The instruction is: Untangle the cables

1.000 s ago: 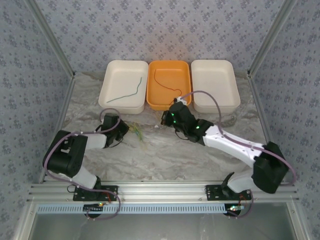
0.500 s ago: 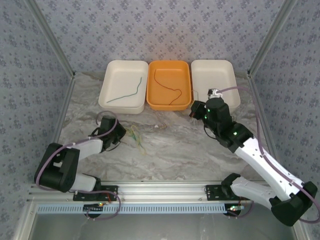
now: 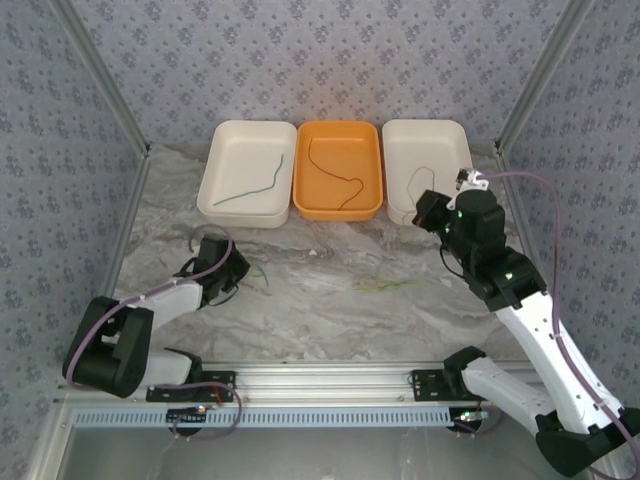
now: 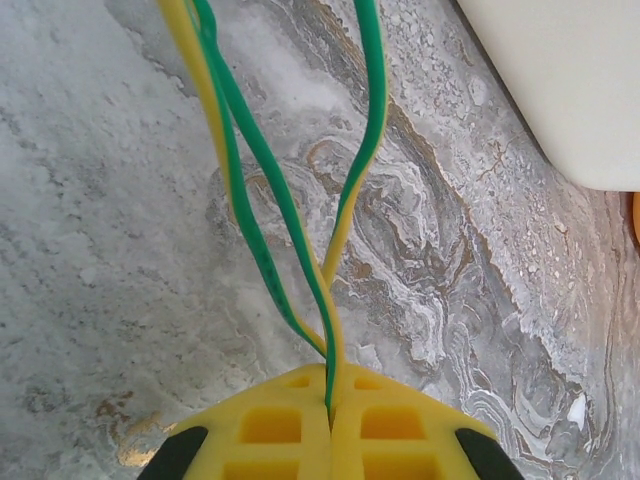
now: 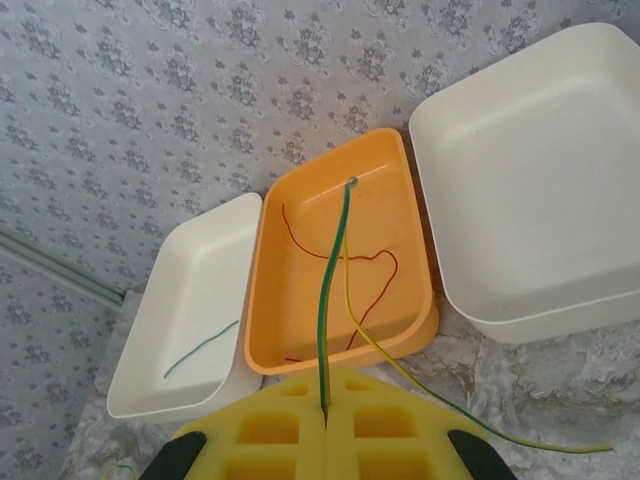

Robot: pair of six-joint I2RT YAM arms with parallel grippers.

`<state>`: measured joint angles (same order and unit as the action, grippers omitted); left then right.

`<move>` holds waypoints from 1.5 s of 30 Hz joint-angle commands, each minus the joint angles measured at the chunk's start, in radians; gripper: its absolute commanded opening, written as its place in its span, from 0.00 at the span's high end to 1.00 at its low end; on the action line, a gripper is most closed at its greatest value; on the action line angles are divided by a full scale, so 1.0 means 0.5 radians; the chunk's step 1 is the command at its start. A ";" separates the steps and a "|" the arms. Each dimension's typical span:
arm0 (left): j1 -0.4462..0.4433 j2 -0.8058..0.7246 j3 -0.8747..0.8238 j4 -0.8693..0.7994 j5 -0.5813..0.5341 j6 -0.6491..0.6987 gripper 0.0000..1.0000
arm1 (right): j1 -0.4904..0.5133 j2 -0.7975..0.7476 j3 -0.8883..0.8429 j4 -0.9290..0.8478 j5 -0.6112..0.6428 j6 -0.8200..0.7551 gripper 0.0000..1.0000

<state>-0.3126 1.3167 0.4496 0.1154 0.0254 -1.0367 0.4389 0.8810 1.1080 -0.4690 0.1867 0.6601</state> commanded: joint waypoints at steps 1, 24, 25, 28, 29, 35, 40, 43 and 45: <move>-0.015 0.026 -0.013 0.054 0.038 0.036 1.00 | -0.001 0.060 0.102 -0.048 -0.160 -0.045 1.00; -0.851 -0.437 0.253 0.144 0.262 0.721 0.49 | 0.266 0.477 0.668 -0.116 -0.252 -0.078 1.00; -0.913 -0.404 0.233 0.239 0.300 0.745 0.49 | 0.280 0.498 0.692 -0.111 -0.251 -0.078 1.00; -1.102 -0.296 0.235 0.374 0.292 0.829 0.49 | 0.316 0.555 0.761 -0.100 -0.263 -0.078 1.00; -1.155 -0.258 0.249 0.385 0.278 0.862 0.47 | 0.324 0.571 0.780 -0.097 -0.264 -0.030 1.00; -1.323 0.007 0.340 0.291 -0.065 1.091 0.35 | 0.354 0.638 0.870 -0.107 -0.306 0.008 1.00; -1.302 0.029 0.325 0.161 -0.464 1.270 0.26 | 0.366 0.664 0.889 -0.139 -0.343 0.011 1.00; -1.256 0.074 0.338 0.133 -0.435 1.379 0.22 | 0.366 0.680 0.886 -0.154 -0.372 0.014 1.00; -1.207 0.151 0.355 0.141 -0.314 1.461 0.22 | 0.362 0.691 0.887 -0.154 -0.402 0.017 1.00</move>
<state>-0.9401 1.3544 0.5961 0.2028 -0.1314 -0.4004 0.6163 1.2152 1.5177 -0.5282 0.0166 0.6544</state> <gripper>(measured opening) 0.782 0.060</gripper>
